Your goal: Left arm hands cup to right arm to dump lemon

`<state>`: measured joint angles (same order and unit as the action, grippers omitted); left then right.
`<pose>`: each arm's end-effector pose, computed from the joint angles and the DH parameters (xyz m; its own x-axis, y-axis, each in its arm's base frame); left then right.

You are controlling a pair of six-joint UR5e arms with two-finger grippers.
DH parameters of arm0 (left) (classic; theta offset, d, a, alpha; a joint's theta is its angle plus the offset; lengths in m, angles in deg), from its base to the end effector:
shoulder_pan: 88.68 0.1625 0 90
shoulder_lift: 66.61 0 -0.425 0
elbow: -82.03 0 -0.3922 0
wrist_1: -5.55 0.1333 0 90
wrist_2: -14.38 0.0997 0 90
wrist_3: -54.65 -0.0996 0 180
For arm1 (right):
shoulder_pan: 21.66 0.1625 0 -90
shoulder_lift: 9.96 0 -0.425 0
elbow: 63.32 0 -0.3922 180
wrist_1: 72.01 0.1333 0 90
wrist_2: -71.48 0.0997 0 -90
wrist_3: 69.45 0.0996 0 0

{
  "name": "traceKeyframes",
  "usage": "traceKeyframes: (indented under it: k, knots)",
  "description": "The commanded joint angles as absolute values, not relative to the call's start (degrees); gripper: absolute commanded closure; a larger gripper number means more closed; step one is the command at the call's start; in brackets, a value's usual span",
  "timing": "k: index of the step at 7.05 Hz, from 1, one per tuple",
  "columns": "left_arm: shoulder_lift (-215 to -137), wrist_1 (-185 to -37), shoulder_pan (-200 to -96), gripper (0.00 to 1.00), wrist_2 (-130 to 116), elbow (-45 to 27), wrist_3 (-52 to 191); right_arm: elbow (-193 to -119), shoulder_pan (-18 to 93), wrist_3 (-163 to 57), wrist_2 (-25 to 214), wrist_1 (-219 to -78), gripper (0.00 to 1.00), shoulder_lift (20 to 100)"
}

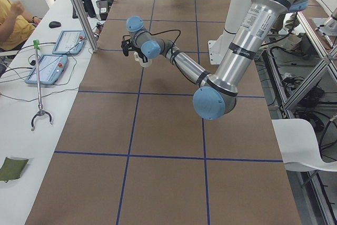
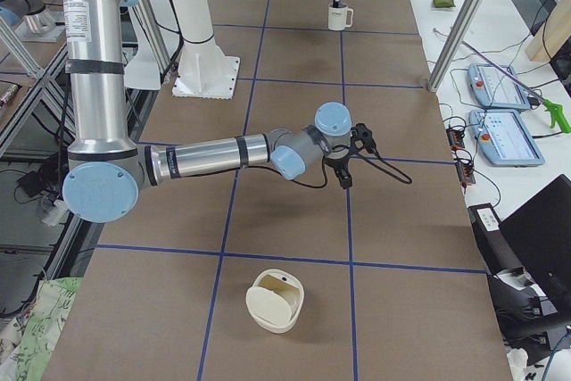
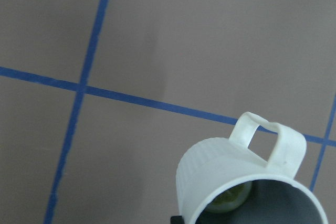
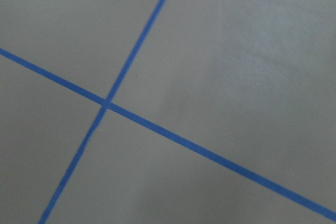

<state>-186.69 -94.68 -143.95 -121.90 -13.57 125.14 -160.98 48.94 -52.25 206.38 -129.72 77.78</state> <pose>0.3201 -0.5695 0.2778 0.4646 -0.2650 -0.8450 0.1243 0.9642 -0.2341 -0.1147 -0.5155 0.5049 0.5605 -0.4455 0.6981 0.0840 0.8692 0.4872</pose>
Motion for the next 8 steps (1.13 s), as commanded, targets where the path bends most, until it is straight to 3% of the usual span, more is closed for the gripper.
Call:
traceKeyframes:
  k: [1,4,8]
  knots:
    - [-195.3,-90.8,-140.5,1.0,-119.5,-7.9,127.3,-161.4,42.9,-42.8,196.8,-121.6,0.01,74.1]
    - [-212.7,-72.9,-134.4,1.0,-108.5,-0.1,127.5,-161.8,30.6,-29.4,180.4,-111.4,0.01,70.2]
    - [-216.6,-73.8,-134.0,1.0,-108.7,2.5,134.8,-167.9,8.9,-23.3,147.3,-109.9,0.01,67.3]
